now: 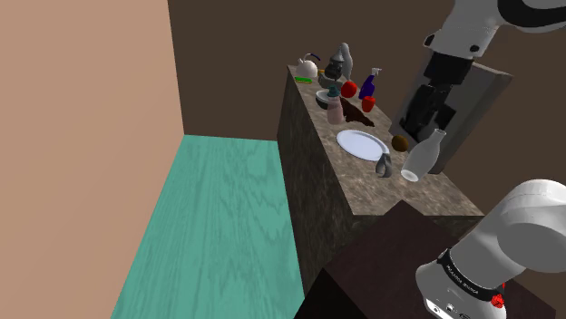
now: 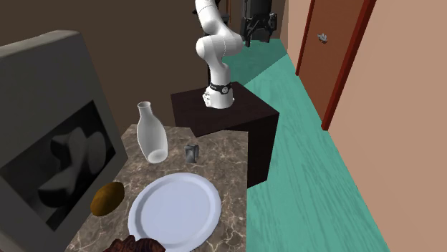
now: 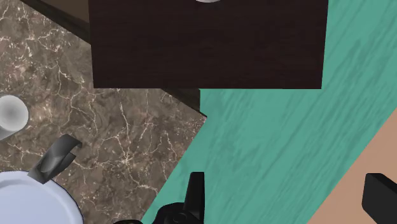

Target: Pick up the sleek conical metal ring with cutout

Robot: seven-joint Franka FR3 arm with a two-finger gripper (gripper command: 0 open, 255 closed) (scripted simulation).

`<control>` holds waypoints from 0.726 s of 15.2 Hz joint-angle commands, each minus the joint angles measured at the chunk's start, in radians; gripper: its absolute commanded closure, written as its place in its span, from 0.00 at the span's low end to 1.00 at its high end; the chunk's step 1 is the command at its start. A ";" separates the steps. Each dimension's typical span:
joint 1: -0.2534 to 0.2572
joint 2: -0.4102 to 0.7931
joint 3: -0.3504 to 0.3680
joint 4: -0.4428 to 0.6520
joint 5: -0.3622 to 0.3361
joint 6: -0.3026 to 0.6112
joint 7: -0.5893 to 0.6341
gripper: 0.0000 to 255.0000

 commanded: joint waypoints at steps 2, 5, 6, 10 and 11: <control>-0.011 0.003 -0.008 -0.024 -0.010 0.033 -0.002 0.00; -0.044 0.019 -0.033 -0.091 -0.040 0.136 -0.008 0.00; -0.056 0.028 -0.041 -0.111 -0.050 0.171 -0.010 0.00; -0.103 0.076 -0.078 -0.181 -0.090 0.317 -0.015 0.00; -0.115 0.092 -0.088 -0.196 -0.100 0.354 -0.016 0.00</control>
